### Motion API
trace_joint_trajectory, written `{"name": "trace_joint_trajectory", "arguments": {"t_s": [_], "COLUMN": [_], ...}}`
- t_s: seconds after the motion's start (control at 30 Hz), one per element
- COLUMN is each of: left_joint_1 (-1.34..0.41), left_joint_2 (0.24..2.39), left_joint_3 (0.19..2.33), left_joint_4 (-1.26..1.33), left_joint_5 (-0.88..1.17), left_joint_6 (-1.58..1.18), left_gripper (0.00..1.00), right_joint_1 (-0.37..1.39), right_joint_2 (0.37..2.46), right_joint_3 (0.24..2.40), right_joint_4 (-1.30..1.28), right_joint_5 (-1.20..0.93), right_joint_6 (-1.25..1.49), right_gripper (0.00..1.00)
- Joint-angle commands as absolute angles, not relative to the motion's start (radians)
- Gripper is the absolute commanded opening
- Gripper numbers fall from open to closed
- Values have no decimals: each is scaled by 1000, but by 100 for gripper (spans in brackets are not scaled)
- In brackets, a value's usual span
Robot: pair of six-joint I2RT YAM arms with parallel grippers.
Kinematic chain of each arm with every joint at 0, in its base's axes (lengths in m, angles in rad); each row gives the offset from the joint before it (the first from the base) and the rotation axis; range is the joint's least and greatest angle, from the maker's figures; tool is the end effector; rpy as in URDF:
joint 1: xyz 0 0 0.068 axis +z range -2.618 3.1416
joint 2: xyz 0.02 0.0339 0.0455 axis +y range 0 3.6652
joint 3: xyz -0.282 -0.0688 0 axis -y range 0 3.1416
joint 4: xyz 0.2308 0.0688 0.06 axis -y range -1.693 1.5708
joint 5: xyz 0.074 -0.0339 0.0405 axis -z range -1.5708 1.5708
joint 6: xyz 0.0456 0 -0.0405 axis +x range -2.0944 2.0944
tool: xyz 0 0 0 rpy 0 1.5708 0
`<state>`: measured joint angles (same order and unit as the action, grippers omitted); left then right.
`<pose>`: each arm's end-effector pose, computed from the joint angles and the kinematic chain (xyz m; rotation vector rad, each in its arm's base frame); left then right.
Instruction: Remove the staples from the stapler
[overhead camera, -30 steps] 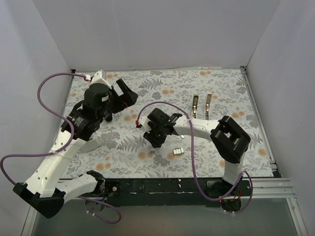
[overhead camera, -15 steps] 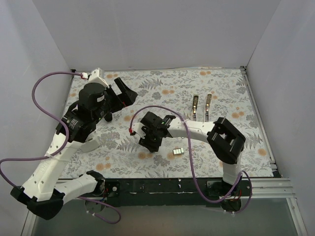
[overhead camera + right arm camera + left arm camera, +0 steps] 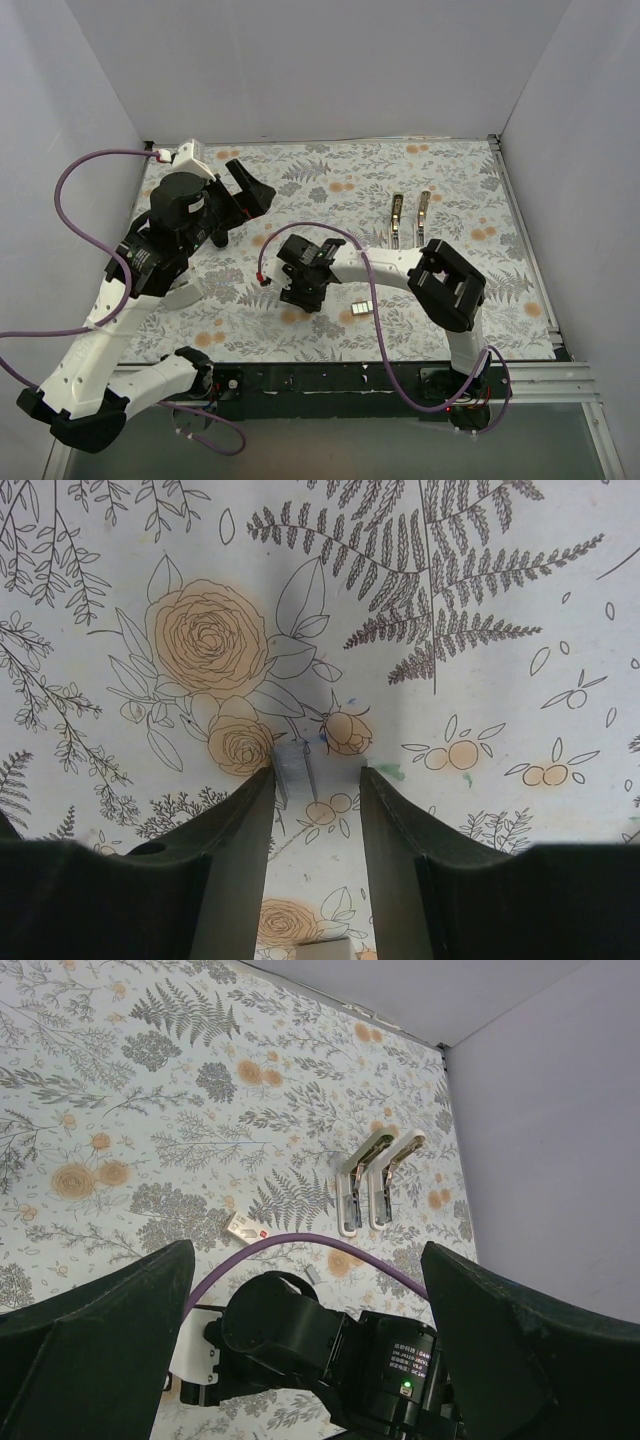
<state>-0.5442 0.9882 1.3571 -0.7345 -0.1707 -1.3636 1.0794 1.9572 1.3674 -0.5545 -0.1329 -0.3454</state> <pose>0.1491 -0.0812 0.4456 -0.9463 1.8700 -1.0705 0.1838 0.3562 0.1877 -1.8375 2.0665 0.3866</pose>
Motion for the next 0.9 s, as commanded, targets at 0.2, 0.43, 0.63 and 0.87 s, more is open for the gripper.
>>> {"name": "trace_joint_trajectory", "arguments": {"t_s": [0.2, 0.43, 0.63, 0.87], "left_joint_1": [-537, -537, -537, -537], "left_joint_2": [963, 951, 945, 940], "left_joint_3": [1356, 1351, 1345, 1344], "left_joint_4": [-735, -735, -735, -730], "left_joint_5": [-173, -178, -176, -172], "left_joint_6": [-1344, -1342, -1342, -1345], "left_gripper": [98, 98, 98, 98], "right_joint_1": [1123, 1135, 1134, 1134], "right_joint_2": [1965, 1974, 1964, 1979], "right_joint_3": [1404, 1399, 1373, 1374], "right_joint_4": [-575, -580, -563, -560], "right_joint_5": [-109, -55, -37, -35], "right_joint_6": [-353, -341, -347, -344], "right_gripper": [45, 41, 38, 33]}}
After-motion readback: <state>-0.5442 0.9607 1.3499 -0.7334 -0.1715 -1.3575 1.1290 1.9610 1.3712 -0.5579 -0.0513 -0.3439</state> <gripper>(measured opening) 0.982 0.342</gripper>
